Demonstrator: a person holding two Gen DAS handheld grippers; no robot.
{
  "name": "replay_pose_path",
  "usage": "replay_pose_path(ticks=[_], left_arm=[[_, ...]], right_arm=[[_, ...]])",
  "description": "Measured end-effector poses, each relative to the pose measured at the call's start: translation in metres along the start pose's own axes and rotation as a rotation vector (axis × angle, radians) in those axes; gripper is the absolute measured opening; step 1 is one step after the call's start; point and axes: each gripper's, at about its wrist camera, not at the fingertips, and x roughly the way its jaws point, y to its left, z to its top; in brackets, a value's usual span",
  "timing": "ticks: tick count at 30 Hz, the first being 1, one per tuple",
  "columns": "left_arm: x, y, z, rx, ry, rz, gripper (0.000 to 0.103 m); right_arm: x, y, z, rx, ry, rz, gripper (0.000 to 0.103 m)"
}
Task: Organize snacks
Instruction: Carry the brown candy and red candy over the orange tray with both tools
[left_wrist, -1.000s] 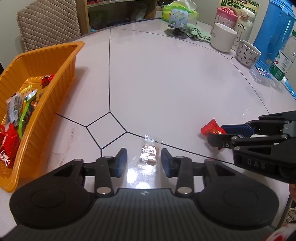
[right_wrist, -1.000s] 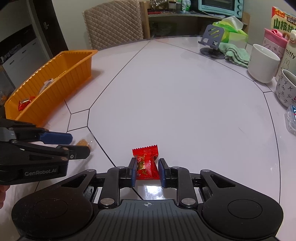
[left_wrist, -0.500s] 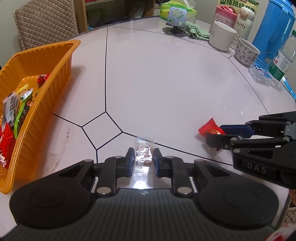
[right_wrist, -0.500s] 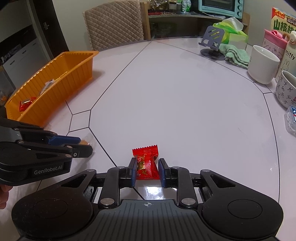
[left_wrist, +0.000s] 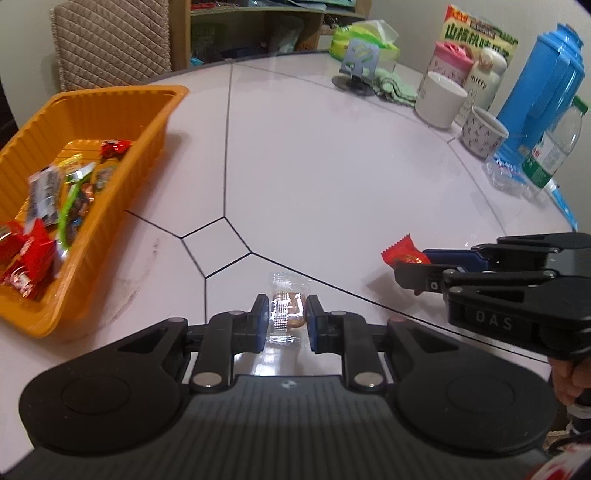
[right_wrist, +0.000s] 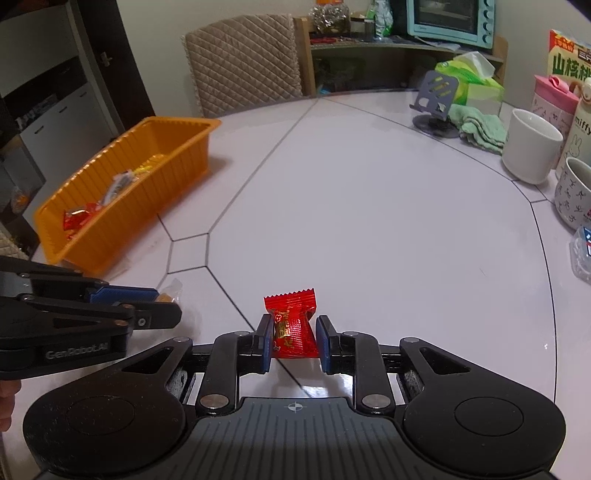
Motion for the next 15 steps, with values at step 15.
replay_pose_path(ticks=[15], left_arm=[[-0.074, 0.04, -0.035, -0.131, -0.042, 0.088, 0.019]], right_arm=[[-0.022, 0.048, 0.005, -0.078, -0.008, 0.123, 0.025]])
